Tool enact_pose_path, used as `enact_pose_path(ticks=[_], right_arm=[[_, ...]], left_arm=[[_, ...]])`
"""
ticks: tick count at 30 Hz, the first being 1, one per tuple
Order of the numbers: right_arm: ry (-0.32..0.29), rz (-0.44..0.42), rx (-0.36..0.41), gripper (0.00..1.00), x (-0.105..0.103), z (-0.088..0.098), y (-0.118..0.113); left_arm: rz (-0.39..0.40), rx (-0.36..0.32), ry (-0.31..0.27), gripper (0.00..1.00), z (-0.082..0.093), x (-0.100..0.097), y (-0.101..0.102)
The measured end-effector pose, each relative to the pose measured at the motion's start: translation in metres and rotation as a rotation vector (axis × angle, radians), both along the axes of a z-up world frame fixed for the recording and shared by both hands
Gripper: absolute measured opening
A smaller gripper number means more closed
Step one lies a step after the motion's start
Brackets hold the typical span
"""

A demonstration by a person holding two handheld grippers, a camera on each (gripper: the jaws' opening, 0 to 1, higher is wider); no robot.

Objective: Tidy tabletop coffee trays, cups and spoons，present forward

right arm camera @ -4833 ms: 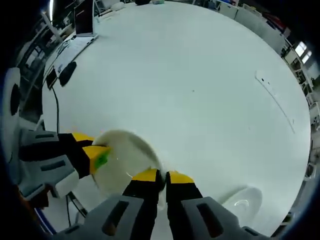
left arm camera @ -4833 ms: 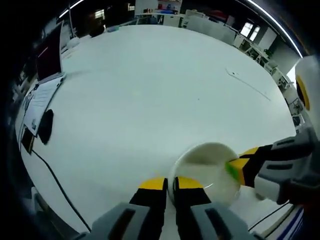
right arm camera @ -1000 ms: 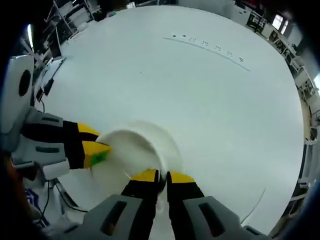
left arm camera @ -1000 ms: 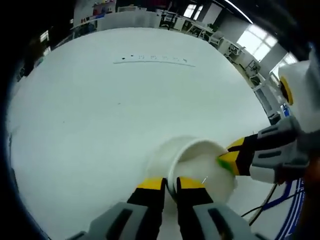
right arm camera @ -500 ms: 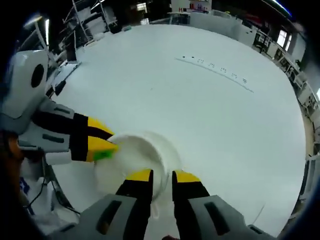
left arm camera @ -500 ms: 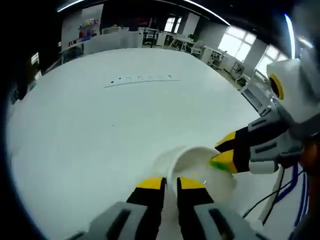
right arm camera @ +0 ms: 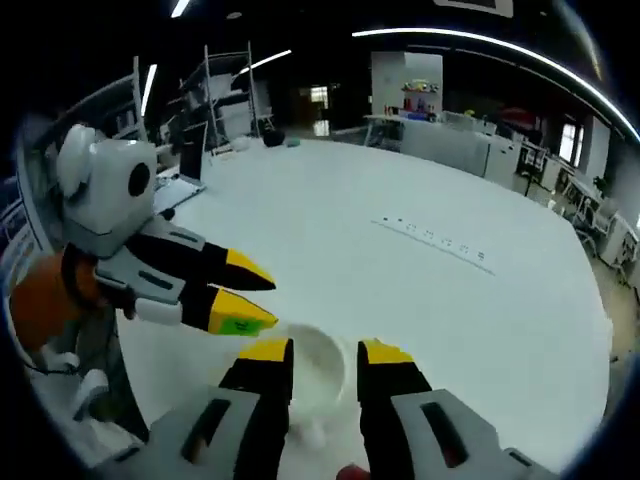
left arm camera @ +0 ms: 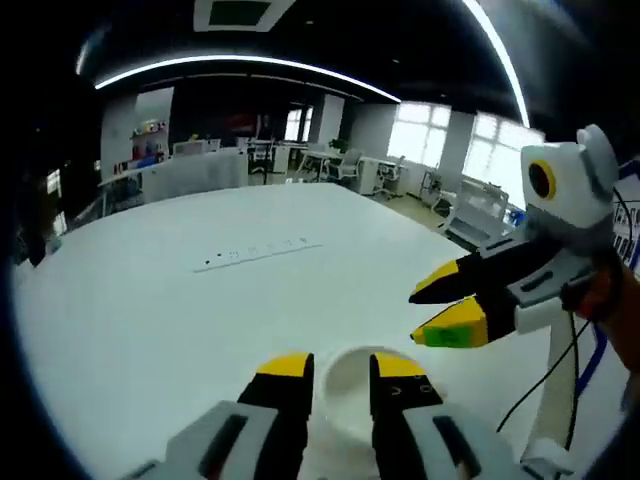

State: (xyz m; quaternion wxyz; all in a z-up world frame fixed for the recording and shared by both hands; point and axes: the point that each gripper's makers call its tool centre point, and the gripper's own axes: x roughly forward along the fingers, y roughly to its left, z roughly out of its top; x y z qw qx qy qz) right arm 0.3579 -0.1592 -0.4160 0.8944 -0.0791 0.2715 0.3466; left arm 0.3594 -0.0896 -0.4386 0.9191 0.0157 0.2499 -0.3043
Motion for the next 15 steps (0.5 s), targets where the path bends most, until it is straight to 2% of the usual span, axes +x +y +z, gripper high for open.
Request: enact_pose_path(ticks=[1,2,3,4,6,8,9,10,11,13,15], right_arm=[[-0.043,0.009,0.010,0.26,-0.003,0.008,-0.003],[-0.110,0.028,0.039,0.26,-0.006,0.020,-0.003],[-0.145,0.052,0.055,0.26,-0.012,0.028,-0.003],[-0.175,0.065,0.075,0.26,-0.020,0.036,-0.005],[-0.253,0.086,0.112,0.29,-0.035,0.052,-0.011],[-0.309,0.079,0.122,0.33,-0.046,0.062,-0.021],[-0.354,0.055,0.120,0.33,-0.052,0.070,-0.031],[-0.369,0.050,0.113,0.33,-0.050,0.072,-0.037],[-0.390,0.041,0.099,0.33,-0.053,0.075,-0.045],[-0.414,-0.016,0.138,0.34,-0.061,0.086,-0.064],[-0.452,-0.022,0.193,0.34,-0.073,0.101,-0.078]], left_arm=[[-0.017,-0.008,-0.064,0.25,0.008,-0.001,-0.001],[-0.003,-0.011,-0.099,0.26,0.013,-0.003,0.002],[-0.001,-0.015,-0.122,0.27,0.017,-0.005,0.004],[-0.006,-0.038,-0.172,0.28,0.027,0.008,0.008],[0.005,-0.036,-0.179,0.30,0.028,0.005,0.018],[0.015,-0.087,-0.218,0.30,0.038,-0.003,0.024],[0.032,-0.114,-0.272,0.30,0.048,-0.007,0.029],[0.035,-0.125,-0.322,0.30,0.056,-0.011,0.034],[0.054,-0.131,-0.346,0.30,0.060,-0.016,0.041],[0.094,-0.113,-0.416,0.29,0.069,-0.022,0.055],[0.110,-0.091,-0.459,0.30,0.073,-0.032,0.065]])
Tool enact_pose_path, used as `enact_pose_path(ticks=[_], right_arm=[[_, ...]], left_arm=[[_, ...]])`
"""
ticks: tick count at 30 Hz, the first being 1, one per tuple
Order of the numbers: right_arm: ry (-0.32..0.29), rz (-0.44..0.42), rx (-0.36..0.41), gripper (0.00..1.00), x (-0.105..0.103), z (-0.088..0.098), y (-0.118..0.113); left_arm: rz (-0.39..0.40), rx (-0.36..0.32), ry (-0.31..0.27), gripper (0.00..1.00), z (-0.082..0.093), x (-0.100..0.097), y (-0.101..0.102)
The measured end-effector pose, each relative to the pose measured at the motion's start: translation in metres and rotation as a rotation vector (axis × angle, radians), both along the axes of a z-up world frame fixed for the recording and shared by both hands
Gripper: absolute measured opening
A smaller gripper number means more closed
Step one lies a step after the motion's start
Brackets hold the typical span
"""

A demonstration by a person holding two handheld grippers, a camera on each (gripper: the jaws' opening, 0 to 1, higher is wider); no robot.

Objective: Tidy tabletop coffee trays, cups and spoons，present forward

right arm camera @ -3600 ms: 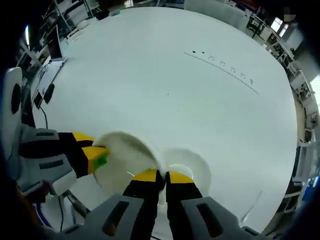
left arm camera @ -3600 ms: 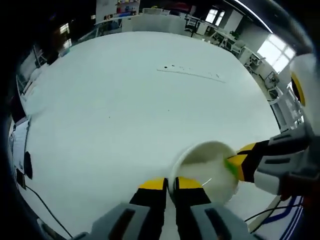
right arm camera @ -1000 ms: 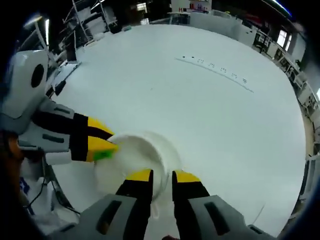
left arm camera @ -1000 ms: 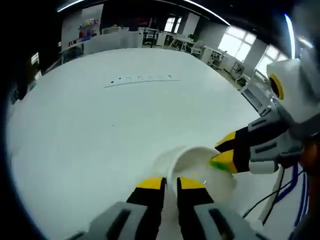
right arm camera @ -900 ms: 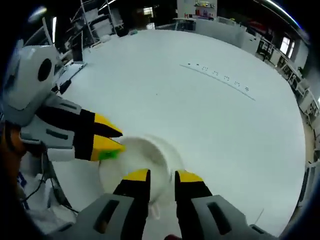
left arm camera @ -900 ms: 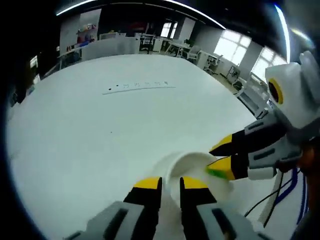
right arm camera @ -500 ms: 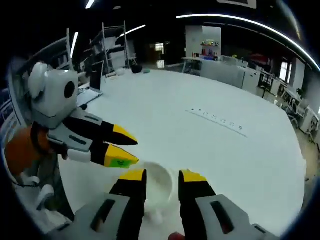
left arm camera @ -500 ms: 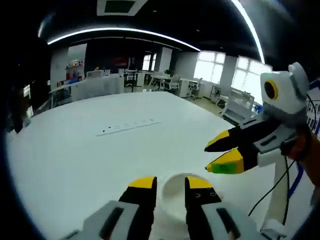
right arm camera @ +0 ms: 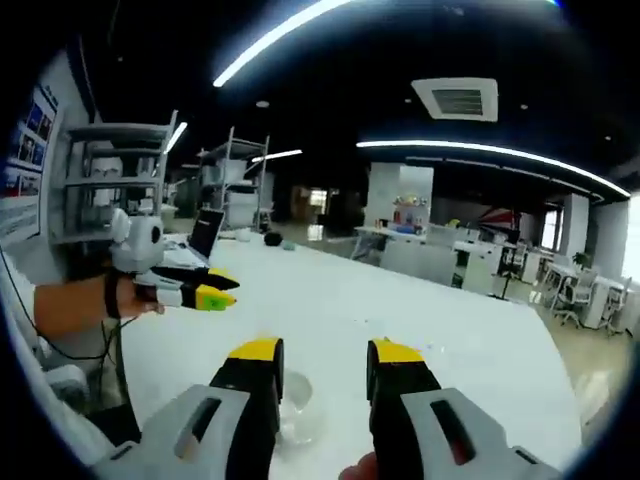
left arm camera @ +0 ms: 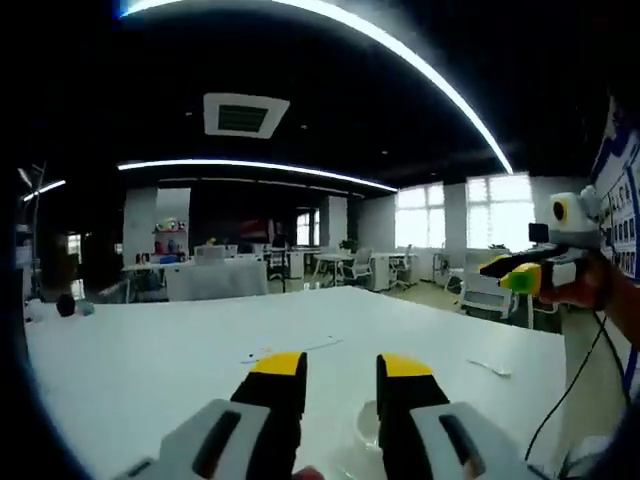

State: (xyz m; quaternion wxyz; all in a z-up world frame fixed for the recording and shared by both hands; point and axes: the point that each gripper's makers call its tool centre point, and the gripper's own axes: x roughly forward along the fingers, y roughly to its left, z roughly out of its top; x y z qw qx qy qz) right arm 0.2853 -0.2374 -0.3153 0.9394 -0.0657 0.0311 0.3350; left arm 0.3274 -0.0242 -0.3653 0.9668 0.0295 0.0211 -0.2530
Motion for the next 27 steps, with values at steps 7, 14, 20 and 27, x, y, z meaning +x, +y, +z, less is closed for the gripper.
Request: enact_pose_path(ticks=[7,14,20,27], right_arm=[[-0.170,-0.180,0.117,0.36,-0.018,0.027,-0.084],[-0.216,-0.262,0.199,0.40,-0.040,0.010,-0.134],[-0.127,-0.363,0.193,0.40,-0.044,-0.042,-0.167],[-0.118,-0.433,0.202,0.41,-0.053,-0.070,-0.194]], left_arm=[[0.119,0.010,-0.141,0.35,0.013,-0.028,0.052],[0.260,-0.001,-0.215,0.35,0.011,-0.049,0.107],[0.343,-0.019,-0.247,0.34,-0.009,-0.064,0.138],[0.398,-0.030,-0.252,0.34,-0.038,-0.074,0.151]])
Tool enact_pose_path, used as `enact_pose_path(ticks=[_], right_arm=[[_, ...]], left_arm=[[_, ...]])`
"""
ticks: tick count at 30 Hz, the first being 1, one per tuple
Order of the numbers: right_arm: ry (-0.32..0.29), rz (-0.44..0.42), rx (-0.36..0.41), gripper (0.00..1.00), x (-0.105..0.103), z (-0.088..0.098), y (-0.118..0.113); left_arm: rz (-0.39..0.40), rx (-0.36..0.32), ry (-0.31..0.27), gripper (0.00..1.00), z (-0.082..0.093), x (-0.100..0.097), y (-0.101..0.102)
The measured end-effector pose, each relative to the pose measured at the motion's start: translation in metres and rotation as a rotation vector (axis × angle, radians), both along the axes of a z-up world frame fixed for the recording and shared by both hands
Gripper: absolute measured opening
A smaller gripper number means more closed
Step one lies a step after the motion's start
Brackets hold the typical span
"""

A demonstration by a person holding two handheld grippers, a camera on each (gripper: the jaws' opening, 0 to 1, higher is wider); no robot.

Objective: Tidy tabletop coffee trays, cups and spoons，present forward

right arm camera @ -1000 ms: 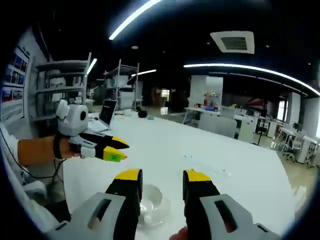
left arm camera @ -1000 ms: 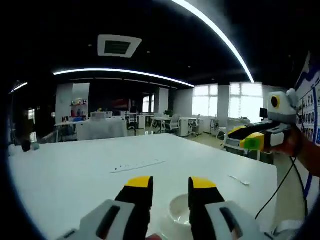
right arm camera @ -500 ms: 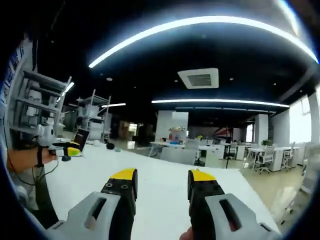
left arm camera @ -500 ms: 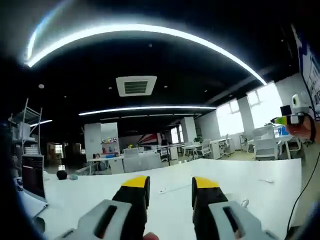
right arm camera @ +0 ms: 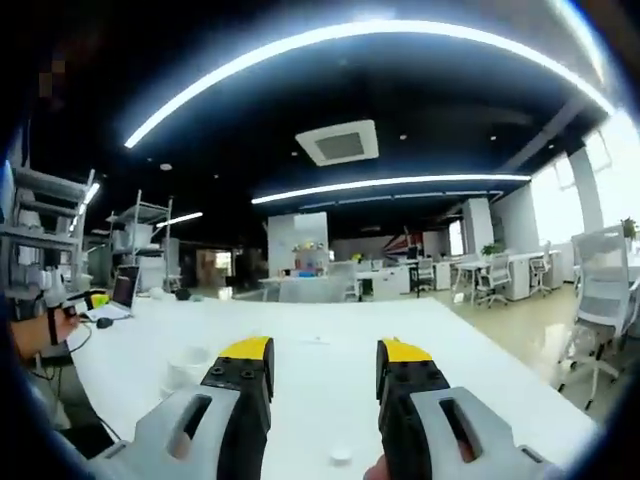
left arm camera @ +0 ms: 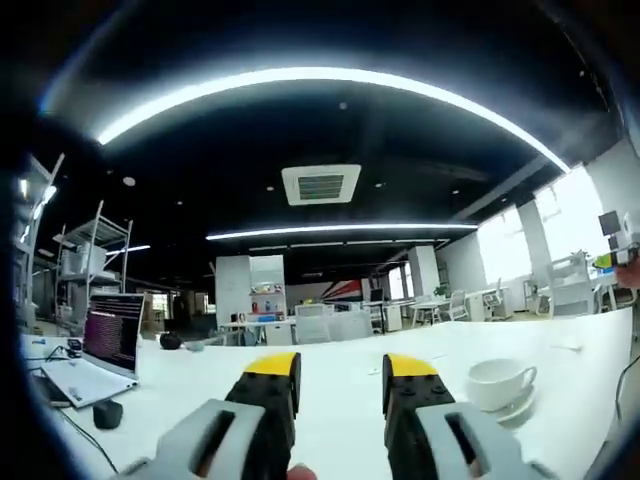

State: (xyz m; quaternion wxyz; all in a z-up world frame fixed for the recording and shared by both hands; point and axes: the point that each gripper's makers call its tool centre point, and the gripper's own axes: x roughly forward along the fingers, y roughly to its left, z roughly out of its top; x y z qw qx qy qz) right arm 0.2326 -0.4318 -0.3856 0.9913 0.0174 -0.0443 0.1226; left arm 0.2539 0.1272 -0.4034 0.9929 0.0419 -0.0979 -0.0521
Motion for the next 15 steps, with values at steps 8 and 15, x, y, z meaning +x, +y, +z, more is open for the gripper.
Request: enact_pose_path(ticks=[8,15], right_arm=[[0.041,-0.067,-0.008,0.41,-0.001,-0.037,-0.026],[0.087,-0.090,0.008,0.41,0.005,-0.058,-0.036]], left_arm=[[0.028,-0.003,0.035,0.35,-0.028,-0.009,0.002],[0.098,-0.051,0.068,0.35,-0.039,-0.018,0.021]])
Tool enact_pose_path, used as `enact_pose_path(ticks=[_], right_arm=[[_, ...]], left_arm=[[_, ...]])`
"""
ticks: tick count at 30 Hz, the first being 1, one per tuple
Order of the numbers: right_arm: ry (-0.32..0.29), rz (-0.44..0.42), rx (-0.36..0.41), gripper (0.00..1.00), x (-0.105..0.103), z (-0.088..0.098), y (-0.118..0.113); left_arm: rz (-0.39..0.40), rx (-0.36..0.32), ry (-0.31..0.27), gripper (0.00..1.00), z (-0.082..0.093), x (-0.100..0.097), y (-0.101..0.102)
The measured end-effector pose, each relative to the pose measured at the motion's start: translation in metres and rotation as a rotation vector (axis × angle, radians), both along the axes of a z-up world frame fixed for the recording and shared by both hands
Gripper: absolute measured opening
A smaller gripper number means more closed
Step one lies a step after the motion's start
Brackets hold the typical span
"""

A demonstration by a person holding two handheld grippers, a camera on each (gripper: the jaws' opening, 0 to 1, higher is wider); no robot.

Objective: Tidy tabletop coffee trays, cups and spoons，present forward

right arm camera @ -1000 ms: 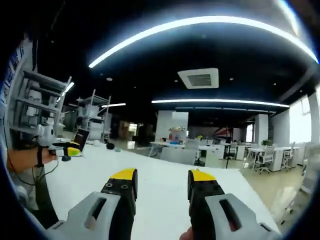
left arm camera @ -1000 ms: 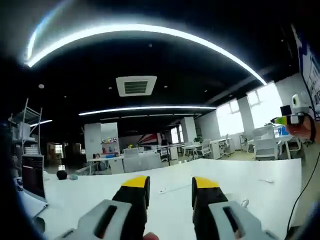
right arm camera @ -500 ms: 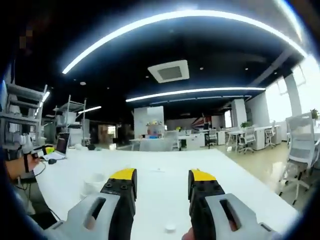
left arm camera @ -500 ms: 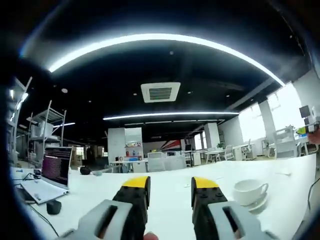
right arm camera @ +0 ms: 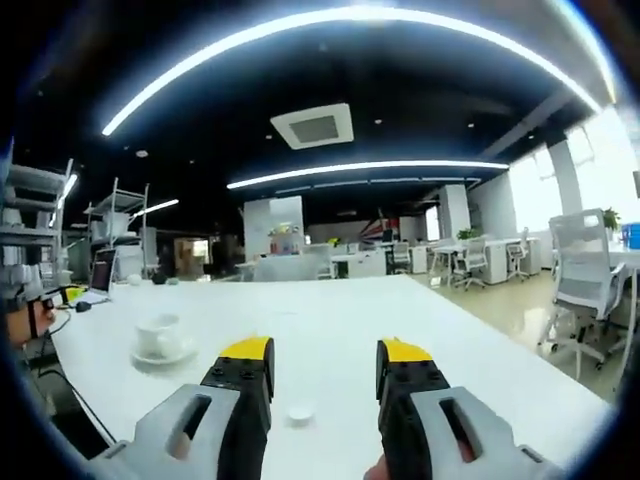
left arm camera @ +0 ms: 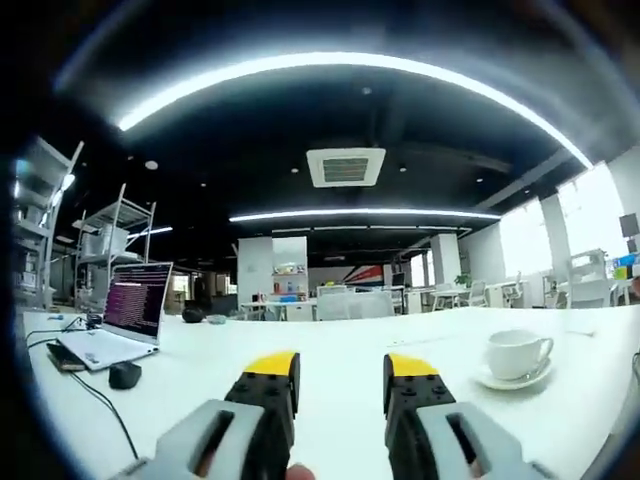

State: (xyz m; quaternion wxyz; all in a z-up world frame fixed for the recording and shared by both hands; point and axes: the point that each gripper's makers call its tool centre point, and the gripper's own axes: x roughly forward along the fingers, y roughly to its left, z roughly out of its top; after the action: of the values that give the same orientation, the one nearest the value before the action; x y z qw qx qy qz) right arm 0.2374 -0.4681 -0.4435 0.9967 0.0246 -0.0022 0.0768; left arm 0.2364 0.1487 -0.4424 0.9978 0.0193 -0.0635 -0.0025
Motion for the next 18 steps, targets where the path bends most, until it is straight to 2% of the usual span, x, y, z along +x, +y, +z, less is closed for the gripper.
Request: enact_pose_path(ticks=[9,13,18], right_arm=[[-0.002,0.031,0.008,0.41,0.004,0.005,0.012],[-0.005,0.025,0.007,0.41,0.002,0.006,0.011],[0.000,0.016,0.006,0.41,0.000,0.006,0.010]], left_arm=[[0.006,-0.015,0.001,0.34,0.000,-0.003,0.002],[-0.015,-0.057,-0.009,0.33,0.004,-0.001,0.001],[-0.014,-0.054,-0.006,0.34,0.006,0.000,0.000]])
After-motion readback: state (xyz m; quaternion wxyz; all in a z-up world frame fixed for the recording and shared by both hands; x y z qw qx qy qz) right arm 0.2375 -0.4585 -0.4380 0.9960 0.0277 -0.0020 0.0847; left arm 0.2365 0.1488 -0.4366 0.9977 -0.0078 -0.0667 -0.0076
